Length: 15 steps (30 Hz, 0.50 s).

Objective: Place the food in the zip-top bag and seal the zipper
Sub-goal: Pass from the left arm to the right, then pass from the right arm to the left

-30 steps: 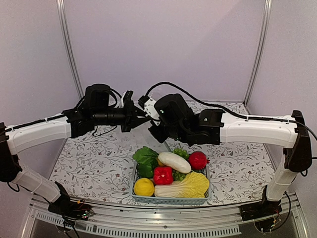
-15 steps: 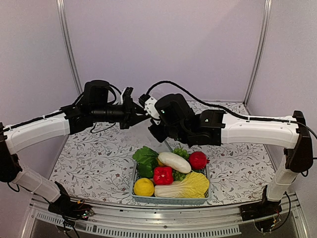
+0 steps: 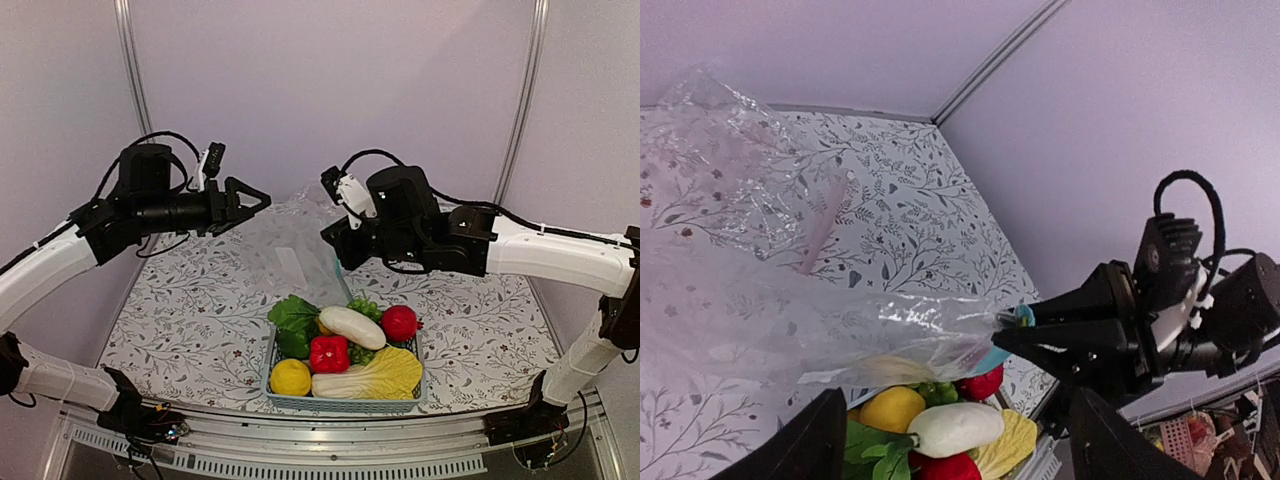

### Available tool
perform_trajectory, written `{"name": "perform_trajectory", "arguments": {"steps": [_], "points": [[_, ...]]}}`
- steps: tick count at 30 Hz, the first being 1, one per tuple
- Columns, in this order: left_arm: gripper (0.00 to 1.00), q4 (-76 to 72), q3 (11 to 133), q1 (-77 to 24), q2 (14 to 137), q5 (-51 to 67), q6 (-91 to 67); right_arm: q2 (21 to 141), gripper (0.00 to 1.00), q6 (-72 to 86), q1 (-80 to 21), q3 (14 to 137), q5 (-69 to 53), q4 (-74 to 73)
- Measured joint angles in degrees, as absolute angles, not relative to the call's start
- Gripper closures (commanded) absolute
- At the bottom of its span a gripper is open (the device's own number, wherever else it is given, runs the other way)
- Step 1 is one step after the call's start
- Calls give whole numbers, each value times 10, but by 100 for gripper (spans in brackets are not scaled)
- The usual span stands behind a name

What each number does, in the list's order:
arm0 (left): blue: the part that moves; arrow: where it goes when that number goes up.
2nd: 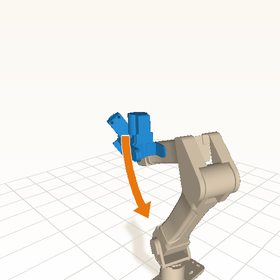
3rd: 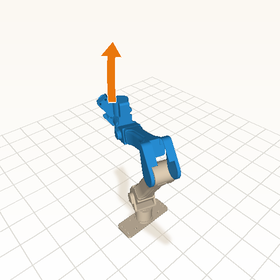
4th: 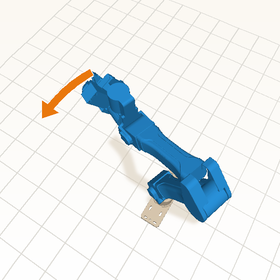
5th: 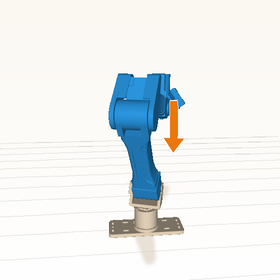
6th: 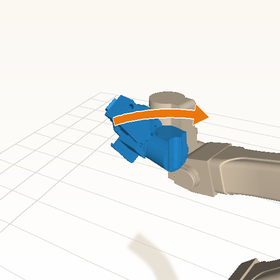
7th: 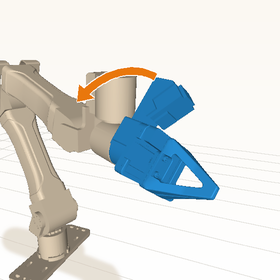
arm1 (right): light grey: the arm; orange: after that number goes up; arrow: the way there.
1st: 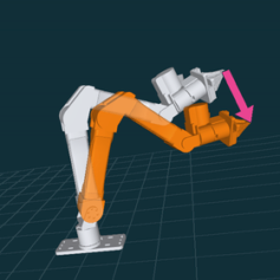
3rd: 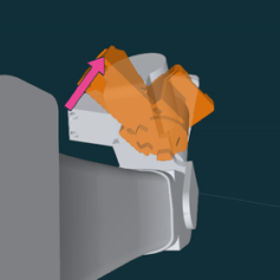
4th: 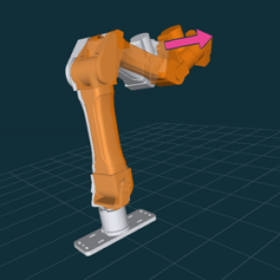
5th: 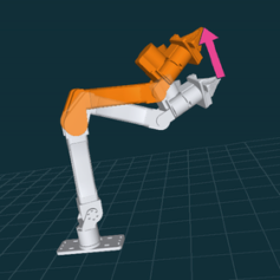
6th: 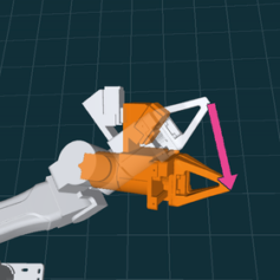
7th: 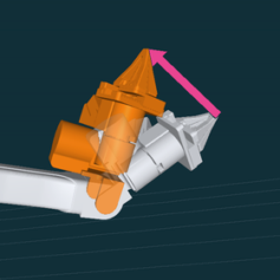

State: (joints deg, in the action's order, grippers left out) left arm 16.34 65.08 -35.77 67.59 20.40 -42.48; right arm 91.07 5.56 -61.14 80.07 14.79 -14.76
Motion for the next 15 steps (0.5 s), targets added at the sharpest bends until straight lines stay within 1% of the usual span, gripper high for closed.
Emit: {"name": "perform_trajectory", "arguments": {"steps": [4, 7, 11, 15], "points": [[21, 191, 652, -357, 637, 216, -297, 885, 93, 94, -574, 782, 22, -126], [19, 212, 666, -362, 634, 258, -190, 878, 93, 112, -552, 782, -43, -116], [19, 241, 698, -375, 651, 292, -82, 873, 93, 128, -546, 782, -114, -110], [19, 269, 750, -395, 697, 305, 1, 873, 92, 133, -547, 782, -169, -111]]}}
